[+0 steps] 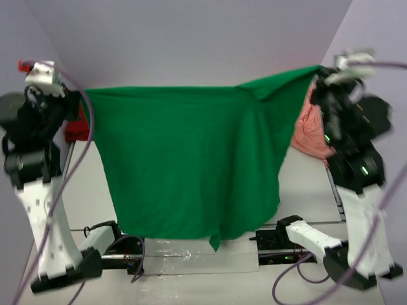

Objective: Fold and stack the t-shirts
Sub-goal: Flatten out the tshirt

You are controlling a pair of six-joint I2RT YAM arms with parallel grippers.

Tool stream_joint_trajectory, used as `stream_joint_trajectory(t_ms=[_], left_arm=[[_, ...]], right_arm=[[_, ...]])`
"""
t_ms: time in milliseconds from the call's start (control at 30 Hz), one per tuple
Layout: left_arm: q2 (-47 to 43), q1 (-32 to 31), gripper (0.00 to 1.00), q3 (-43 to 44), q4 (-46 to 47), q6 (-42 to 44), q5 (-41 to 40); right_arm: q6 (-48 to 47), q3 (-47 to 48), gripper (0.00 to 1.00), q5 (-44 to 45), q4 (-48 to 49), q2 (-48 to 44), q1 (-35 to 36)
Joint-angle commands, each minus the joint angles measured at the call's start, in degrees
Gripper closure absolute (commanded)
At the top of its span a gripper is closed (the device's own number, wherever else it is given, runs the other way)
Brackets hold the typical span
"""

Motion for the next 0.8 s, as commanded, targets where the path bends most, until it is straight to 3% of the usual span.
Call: stream_joint_trajectory(t_ms=[0,133,233,300,367,433,500,600,767], left_arm=[[8.0,0.3,1.0,-2.6,11.5,-0.9,-1.6],[21.8,0.0,1.0,0.2,17.3,-2.4,-0.6],[32.5,-0.9,1.0,8.6,19.7,-2.8,-2.0],[37.9,-1.4,1.0,13.9,19.9,-5.5,-3.4],[44.9,-2.5,1.0,23.6,19.3,-6.4,-4.7],[50.6,-3.4,1.0,35.2,16.7,-6.7,-6.7],[54.7,-5.2,1.0,47.7,12.9,-7.3,-8.6],[53.9,-6.3,1.0,51.9,12.6,-8.1,-10.3],[36.1,-7.4,1.0,32.7,21.1,-9.5,-11.2]], right_arm=[[-2.7,0.6,1.0,1.4,7.6,11.1,-0.8],[-2.7,7.7,1.0,0.7,9.0,25.7,-1.7],[-1.2,18.2,1.0,0.5,7.5,38.8,-3.0],[-0.4,30.1,1.0,0.6,4.6,45.9,-3.3],[-0.4,46.5,1.0,1.9,1.8,56.4,-3.4],[-1.1,55.3,1.0,3.1,0.4,61.2,-3.1],[-3.3,56.0,1.0,4.6,6.4,60.4,-2.5],[-2.7,45.6,1.0,3.9,13.1,50.6,-2.3],[-0.5,40.1,1.0,2.4,9.9,40.2,-2.3]])
